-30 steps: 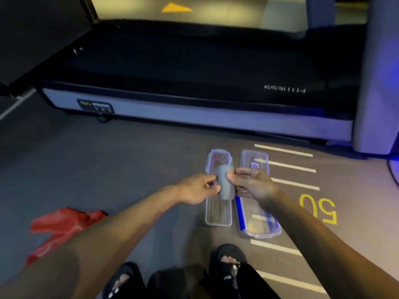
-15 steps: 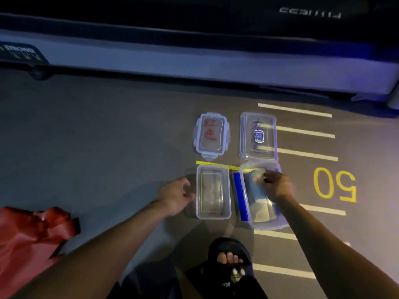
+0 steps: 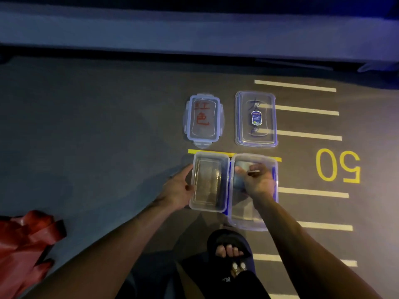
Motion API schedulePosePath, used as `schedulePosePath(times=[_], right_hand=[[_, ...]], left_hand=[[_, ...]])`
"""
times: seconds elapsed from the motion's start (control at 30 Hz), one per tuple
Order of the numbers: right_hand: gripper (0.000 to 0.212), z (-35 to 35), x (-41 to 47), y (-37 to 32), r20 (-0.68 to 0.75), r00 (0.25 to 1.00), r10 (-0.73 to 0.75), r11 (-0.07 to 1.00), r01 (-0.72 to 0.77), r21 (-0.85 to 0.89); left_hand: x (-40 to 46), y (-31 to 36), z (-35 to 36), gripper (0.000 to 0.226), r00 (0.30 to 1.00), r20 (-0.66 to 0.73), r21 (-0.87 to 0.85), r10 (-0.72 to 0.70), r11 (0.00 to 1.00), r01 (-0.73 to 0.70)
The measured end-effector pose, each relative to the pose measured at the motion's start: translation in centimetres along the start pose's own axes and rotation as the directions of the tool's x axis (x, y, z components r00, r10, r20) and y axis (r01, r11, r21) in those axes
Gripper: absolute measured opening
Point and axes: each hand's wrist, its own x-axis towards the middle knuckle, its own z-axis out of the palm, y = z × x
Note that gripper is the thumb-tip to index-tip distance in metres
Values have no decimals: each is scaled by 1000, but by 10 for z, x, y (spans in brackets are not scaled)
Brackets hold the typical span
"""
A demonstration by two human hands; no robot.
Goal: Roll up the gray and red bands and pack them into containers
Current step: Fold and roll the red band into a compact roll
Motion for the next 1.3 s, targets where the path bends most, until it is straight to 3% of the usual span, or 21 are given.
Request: schedulePosePath(times=[0.13,0.4,0.5,0.63,0.73,0.8,0.87,0.93,1.1,1.2,1.3], right_hand=[[42,-2,0,-2,-24,995,-94,992,92,-88],[39,0,2,2,0,987,-159,987,159,-15],[26,-2,0,2,-16,980,-197,980,197,6],[24,-2,-10,0,-75,978,-197,980,194,-37],[22,-1,-23,0,-152,915,-375,924,356,-139],[13,4,-35,-6,-146,863,-483,869,452,-201],[5,19,-52,-15,-88,854,-513,856,502,-121],[15,43,-71,-22,-5,859,-513,858,512,-36],[12,116,-137,-17,426,832,-355,902,425,-77],[14,155,-177,-18,672,677,-301,864,492,-109],[4,187,-212,-24,795,547,-264,797,587,-140]], left_hand=[[0,5,-3,69,1000,17,-3,-7,1000,7],[-4,1,1,63,999,34,-57,-24,998,26],[-6,-1,-1,61,999,49,-74,-19,997,22],[-10,-8,-11,62,998,69,12,-12,1000,11],[-20,-17,-27,60,995,99,57,-3,998,-3],[-31,-26,-45,59,994,81,118,76,989,-85],[-49,-36,-69,60,979,58,275,193,940,-202],[-72,-48,-93,60,967,52,395,251,884,-250],[-135,-106,-130,49,973,-45,350,225,916,-195],[-165,-167,-130,51,977,-156,358,143,931,-79],[-191,-216,-122,45,964,-265,280,13,958,64]])
